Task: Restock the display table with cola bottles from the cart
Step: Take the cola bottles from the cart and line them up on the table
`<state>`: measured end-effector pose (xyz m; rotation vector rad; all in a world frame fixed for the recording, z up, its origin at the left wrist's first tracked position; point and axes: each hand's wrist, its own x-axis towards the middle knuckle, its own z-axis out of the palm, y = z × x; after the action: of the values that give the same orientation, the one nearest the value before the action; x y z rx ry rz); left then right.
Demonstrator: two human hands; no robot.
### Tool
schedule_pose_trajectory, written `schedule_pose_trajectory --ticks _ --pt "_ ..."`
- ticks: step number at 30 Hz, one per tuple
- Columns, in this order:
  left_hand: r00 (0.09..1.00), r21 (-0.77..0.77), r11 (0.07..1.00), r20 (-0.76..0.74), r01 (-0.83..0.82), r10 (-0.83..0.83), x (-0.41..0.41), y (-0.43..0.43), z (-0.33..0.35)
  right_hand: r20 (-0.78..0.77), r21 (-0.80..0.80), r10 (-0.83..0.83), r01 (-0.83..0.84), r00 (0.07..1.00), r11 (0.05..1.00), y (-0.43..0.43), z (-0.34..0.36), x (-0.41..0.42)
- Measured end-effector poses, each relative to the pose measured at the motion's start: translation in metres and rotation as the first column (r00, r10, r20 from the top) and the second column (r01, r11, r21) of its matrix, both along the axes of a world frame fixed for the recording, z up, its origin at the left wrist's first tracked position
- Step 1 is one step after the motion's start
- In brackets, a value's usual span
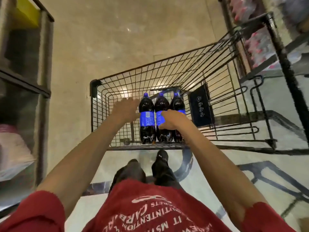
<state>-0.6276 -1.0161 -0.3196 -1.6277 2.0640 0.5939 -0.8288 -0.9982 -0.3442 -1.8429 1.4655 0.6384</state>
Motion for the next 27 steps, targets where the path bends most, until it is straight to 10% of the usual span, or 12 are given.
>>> schedule_pose_trajectory --ticks 12,27 --pt "0.975 0.139 0.97 -0.069 -0.2 0.211 -0.01 -0.049 -0.106 -0.021 0.151 0.009 -0.006 1.0 0.989 -0.026 -0.09 0.005" --pt "0.719 0.372 0.749 -0.248 -0.548 0.649 -0.005 -0.086 -0.239 0.108 0.234 -0.509 0.476 0.854 0.848 -0.032 -0.239 0.056"
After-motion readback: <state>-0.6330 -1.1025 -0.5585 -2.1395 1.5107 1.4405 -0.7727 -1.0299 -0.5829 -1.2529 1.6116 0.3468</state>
